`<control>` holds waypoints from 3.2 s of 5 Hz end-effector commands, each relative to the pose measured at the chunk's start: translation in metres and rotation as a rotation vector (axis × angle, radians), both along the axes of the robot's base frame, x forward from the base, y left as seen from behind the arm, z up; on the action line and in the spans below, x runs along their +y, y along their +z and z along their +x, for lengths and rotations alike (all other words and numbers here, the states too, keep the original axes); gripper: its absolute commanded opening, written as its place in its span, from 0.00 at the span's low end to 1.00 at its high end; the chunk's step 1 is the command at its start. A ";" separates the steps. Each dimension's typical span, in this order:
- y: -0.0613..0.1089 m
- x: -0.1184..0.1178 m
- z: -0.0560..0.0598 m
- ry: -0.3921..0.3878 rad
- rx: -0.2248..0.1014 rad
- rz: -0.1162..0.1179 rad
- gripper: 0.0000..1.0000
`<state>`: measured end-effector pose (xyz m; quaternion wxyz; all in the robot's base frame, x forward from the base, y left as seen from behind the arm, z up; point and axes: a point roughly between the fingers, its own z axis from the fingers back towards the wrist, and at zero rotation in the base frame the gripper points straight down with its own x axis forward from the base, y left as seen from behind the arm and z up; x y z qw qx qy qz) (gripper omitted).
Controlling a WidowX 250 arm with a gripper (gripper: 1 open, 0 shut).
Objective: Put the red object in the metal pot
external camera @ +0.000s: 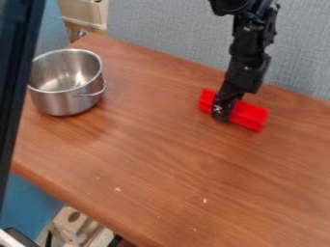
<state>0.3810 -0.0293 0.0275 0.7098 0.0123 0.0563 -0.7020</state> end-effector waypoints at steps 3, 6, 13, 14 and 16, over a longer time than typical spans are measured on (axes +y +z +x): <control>0.042 0.010 0.000 0.052 -0.074 -0.014 0.00; 0.072 0.024 -0.007 0.144 -0.082 -0.009 0.00; 0.116 0.245 -0.088 1.252 -0.138 0.039 0.00; 0.107 0.267 -0.091 1.323 -0.131 0.048 0.00; 0.117 0.256 -0.095 1.408 -0.143 0.034 0.00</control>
